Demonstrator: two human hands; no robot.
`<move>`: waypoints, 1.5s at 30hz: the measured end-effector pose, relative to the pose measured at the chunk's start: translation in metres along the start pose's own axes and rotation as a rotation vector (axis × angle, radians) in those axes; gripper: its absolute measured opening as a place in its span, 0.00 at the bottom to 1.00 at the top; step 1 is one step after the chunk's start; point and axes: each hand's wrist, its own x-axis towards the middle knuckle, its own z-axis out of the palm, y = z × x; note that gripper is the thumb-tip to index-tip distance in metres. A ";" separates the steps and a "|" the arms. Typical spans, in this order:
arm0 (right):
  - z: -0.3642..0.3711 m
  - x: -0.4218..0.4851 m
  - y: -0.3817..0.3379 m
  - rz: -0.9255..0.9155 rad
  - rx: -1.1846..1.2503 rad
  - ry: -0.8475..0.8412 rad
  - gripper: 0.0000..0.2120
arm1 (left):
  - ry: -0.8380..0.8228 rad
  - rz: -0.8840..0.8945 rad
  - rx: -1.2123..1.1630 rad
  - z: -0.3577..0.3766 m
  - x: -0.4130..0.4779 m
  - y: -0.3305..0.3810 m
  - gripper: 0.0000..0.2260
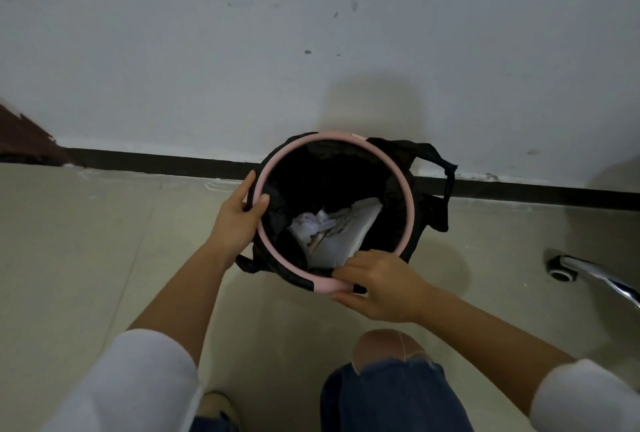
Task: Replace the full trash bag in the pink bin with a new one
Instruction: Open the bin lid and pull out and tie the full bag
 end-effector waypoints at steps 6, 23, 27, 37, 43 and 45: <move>0.005 -0.004 -0.001 -0.124 -0.179 0.045 0.17 | -0.029 -0.071 -0.046 -0.001 -0.002 0.000 0.22; -0.176 0.070 -0.003 0.195 0.273 0.432 0.11 | -0.084 -0.172 -0.172 -0.005 -0.012 -0.002 0.19; -0.207 0.120 0.020 0.358 0.287 0.608 0.07 | -0.075 -0.156 -0.103 -0.006 -0.014 0.002 0.19; -0.228 0.178 0.069 0.778 -0.125 0.526 0.18 | -0.085 -0.092 -0.001 -0.012 -0.017 0.006 0.21; -0.193 0.129 0.059 0.775 0.148 0.751 0.22 | 0.047 0.039 0.352 -0.016 -0.014 0.002 0.20; -0.154 0.087 0.062 0.865 0.311 0.838 0.20 | 0.222 0.090 0.489 -0.016 -0.017 0.001 0.23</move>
